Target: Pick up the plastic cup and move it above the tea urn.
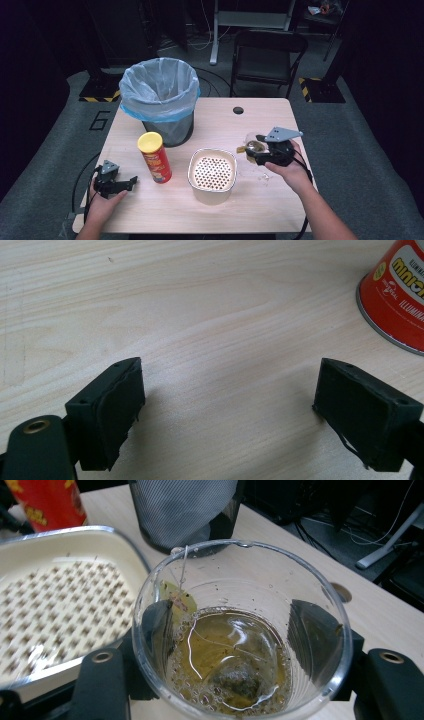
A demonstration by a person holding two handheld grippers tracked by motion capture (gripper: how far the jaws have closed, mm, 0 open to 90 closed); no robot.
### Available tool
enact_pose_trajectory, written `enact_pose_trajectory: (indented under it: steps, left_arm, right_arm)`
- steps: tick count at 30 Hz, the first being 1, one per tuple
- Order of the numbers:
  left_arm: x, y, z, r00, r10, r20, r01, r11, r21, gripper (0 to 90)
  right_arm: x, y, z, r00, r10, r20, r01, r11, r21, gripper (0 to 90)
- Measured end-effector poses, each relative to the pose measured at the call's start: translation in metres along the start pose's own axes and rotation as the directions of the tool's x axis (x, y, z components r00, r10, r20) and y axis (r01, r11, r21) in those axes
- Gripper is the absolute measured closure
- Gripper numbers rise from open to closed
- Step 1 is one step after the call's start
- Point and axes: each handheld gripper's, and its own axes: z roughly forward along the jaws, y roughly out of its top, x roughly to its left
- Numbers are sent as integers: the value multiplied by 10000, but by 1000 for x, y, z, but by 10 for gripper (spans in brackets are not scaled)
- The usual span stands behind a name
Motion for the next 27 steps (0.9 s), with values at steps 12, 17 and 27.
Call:
enact_pose_trajectory:
  steps: [12, 17, 27]
  left_arm:
    - [0, 0, 0, 10000, 0, 20, 0, 10000, -5, 125]
    - [0, 0, 0, 10000, 4, 29, -4, 10000, 0, 125]
    - [0, 0, 0, 10000, 14, 30, -14, 10000, 3, 125]
  right_arm:
    - [-6, 25, 55, 9983, -589, 38, 589, 9983, -11, 351]
    - [-6, 26, 66, 9976, -676, -162, 674, 9977, -117, 353]
    - [3, 30, 74, 9887, -1496, 13, 1496, 9882, -333, 356]
